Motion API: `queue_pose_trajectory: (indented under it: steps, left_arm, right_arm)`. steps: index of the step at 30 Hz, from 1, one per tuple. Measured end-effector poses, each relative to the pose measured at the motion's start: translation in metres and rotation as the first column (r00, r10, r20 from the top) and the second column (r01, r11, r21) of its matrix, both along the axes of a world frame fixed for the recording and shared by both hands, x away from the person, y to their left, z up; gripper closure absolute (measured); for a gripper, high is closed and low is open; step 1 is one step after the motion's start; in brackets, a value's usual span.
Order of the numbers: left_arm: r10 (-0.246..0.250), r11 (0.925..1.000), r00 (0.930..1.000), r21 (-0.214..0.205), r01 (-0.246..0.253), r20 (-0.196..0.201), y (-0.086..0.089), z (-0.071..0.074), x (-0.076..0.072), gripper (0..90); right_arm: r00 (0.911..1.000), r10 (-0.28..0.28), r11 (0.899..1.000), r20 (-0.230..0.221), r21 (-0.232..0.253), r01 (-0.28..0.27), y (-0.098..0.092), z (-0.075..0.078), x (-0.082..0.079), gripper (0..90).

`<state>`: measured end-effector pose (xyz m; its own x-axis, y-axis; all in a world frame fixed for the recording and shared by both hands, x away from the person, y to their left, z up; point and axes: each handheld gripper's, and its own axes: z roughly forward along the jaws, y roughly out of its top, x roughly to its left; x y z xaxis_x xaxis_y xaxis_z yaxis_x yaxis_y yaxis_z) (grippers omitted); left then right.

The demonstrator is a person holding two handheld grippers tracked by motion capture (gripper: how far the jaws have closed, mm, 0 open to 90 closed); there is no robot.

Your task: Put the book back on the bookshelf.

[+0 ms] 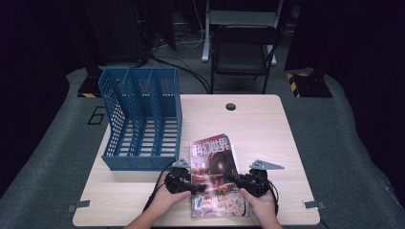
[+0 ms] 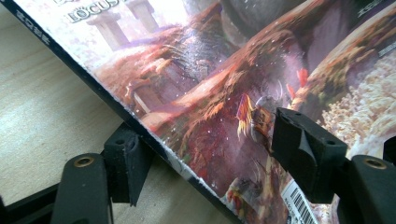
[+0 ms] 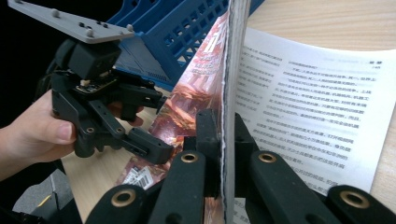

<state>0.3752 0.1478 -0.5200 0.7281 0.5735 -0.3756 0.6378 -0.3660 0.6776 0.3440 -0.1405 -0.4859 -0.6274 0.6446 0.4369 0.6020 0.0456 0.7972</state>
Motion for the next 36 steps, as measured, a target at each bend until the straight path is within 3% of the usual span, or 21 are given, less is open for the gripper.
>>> queue_pose_trajectory:
  steps: [13,17,20,27,36]
  left_arm:
    - [0.048,0.9987,0.9988,-0.017,-0.048,-0.006,0.001,0.0,0.0,40.3]
    - [0.067,0.9971,0.9975,-0.038,-0.066,0.022,0.003,0.004,-0.001,52.0]
    - [0.068,0.9973,0.9969,-0.031,-0.067,0.039,0.002,0.006,-0.003,55.4]
    - [0.061,0.9971,0.9981,-0.045,-0.061,0.001,0.004,0.008,-0.003,62.0]
    - [0.049,0.996,0.9988,-0.075,-0.049,0.0,0.006,0.021,-0.007,69.6]
  right_arm:
    - [0.9993,-0.026,0.999,-0.028,-0.025,0.025,0.0,-0.01,0.008,86.7]
    - [0.9982,-0.041,0.999,-0.044,-0.031,0.04,-0.001,-0.013,0.009,85.6]
    - [0.9972,-0.048,0.998,-0.056,-0.039,0.046,-0.003,-0.017,0.012,85.3]
    - [0.995,-0.059,0.997,-0.08,-0.064,0.054,-0.003,-0.02,0.014,84.6]
    - [0.992,-0.058,0.998,-0.112,-0.046,0.053,-0.008,-0.023,0.017,81.3]
